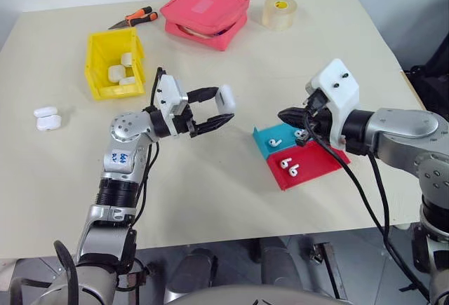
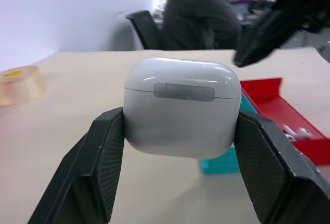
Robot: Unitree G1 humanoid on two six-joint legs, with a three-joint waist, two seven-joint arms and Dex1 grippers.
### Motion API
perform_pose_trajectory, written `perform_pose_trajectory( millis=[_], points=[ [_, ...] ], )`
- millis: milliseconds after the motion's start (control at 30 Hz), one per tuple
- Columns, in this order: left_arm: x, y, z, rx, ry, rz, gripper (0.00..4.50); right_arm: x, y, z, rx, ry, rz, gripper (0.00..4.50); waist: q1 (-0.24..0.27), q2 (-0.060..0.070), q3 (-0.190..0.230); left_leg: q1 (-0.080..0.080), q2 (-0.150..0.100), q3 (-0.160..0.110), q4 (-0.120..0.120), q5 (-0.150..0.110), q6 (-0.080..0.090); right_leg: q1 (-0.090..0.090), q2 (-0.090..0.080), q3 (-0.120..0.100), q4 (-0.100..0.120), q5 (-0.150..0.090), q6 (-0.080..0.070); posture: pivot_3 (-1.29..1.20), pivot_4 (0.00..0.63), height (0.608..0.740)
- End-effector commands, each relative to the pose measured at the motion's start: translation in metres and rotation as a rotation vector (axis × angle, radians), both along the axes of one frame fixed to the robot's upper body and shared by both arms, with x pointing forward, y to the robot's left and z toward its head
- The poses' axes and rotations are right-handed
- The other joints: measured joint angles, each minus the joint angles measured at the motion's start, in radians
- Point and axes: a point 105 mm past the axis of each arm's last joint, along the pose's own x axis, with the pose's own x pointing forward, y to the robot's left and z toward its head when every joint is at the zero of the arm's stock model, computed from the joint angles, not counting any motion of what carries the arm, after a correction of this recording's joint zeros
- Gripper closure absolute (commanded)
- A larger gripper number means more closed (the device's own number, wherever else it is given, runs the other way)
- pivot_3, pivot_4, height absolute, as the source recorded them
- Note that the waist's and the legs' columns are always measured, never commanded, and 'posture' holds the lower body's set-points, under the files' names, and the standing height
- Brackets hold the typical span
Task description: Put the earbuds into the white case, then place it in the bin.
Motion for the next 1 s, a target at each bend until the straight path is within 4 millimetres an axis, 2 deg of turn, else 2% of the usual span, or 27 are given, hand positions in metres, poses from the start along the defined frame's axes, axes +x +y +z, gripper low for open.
perform_pose_trajectory(
  millis=[33, 67, 100, 167, 300, 433, 567, 667, 867, 1000],
  points=[
    [0.008, 0.009, 0.014, -0.102, -0.042, 0.072, 1.71, -0.009, -0.006, 0.026, 0.101, -0.146, 0.071, 4.11, 0.001, 0.000, 0.000, 0.000, 0.000, 0.000, 0.000, 0.000, 0.000, 0.000, 0.000, 0.000, 0.000, 0.000, 0.000, 0.00, 0.150, 0.740],
    [0.012, 0.011, 0.016, -0.134, -0.043, 0.100, 1.71, -0.012, -0.008, 0.033, 0.125, -0.203, 0.093, 3.88, 0.000, 0.000, 0.000, 0.000, 0.000, 0.000, 0.000, 0.000, 0.000, 0.000, 0.000, 0.000, 0.000, 0.000, 0.000, 0.00, 0.150, 0.740],
    [0.015, 0.013, 0.018, -0.153, -0.057, 0.126, 1.71, -0.019, -0.007, 0.037, 0.228, -0.170, 0.155, 3.61, 0.001, 0.000, 0.000, 0.001, 0.000, 0.000, 0.000, 0.000, 0.000, 0.000, 0.000, 0.000, 0.000, 0.000, 0.000, 0.00, 0.150, 0.740],
    [0.024, 0.016, 0.023, -0.185, -0.077, 0.198, 1.71, -0.022, -0.013, 0.044, 0.304, -0.191, 0.192, 2.90, 0.000, 0.000, 0.000, 0.001, 0.000, 0.000, 0.000, 0.000, 0.000, 0.001, 0.000, 0.000, 0.000, 0.000, 0.000, 0.00, 0.150, 0.740],
    [0.043, 0.027, 0.030, -0.223, -0.087, 0.350, 1.71, -0.025, -0.019, 0.047, 0.293, -0.237, 0.217, 1.50, 0.000, 0.000, 0.000, 0.001, 0.000, 0.000, 0.001, 0.000, 0.000, 0.001, 0.000, 0.000, 0.000, 0.000, 0.000, 0.00, 0.150, 0.740],
    [0.068, 0.045, 0.029, -0.200, -0.047, 0.534, 1.71, -0.018, -0.025, 0.043, 0.263, -0.242, 0.190, 0.10, 0.000, 0.000, 0.000, 0.001, 0.000, 0.001, 0.001, 0.000, 0.000, 0.001, 0.000, 0.001, 0.000, 0.001, 0.000, 0.00, 0.150, 0.740],
    [0.083, 0.062, 0.028, -0.193, -0.022, 0.673, 1.71, -0.013, -0.025, 0.041, 0.252, -0.243, 0.178, 0.04, -0.001, 0.000, 0.000, 0.001, 0.000, 0.001, 0.000, 0.000, 0.000, 0.000, 0.000, 0.001, 0.000, 0.001, 0.000, 0.00, 0.150, 0.740],
    [0.086, 0.077, 0.032, -0.210, -0.031, 0.718, 1.71, -0.011, -0.026, 0.040, 0.245, -0.246, 0.165, 0.04, -0.001, 0.000, 0.000, 0.001, 0.000, 0.001, 0.000, 0.000, 0.000, 0.000, 0.000, 0.001, 0.000, 0.001, 0.000, 0.00, 0.150, 0.740],
    [0.098, 0.129, 0.040, -0.243, -0.022, 0.954, 1.71, -0.008, -0.027, 0.040, 0.239, -0.244, 0.147, 0.04, -0.001, -0.001, 0.000, 0.001, 0.000, 0.001, 0.001, 0.000, 0.000, 0.000, 0.000, 0.001, 0.000, 0.001, 0.000, 0.00, 0.150, 0.740],
    [0.102, 0.152, 0.048, -0.262, -0.042, 1.072, 1.71, -0.006, -0.027, 0.040, 0.236, -0.243, 0.144, 0.04, 0.001, -0.001, 0.000, 0.001, 0.000, 0.001, 0.000, 0.000, 0.000, 0.000, 0.000, 0.001, 0.000, 0.001, 0.000, 0.00, 0.150, 0.740]
  ],
)
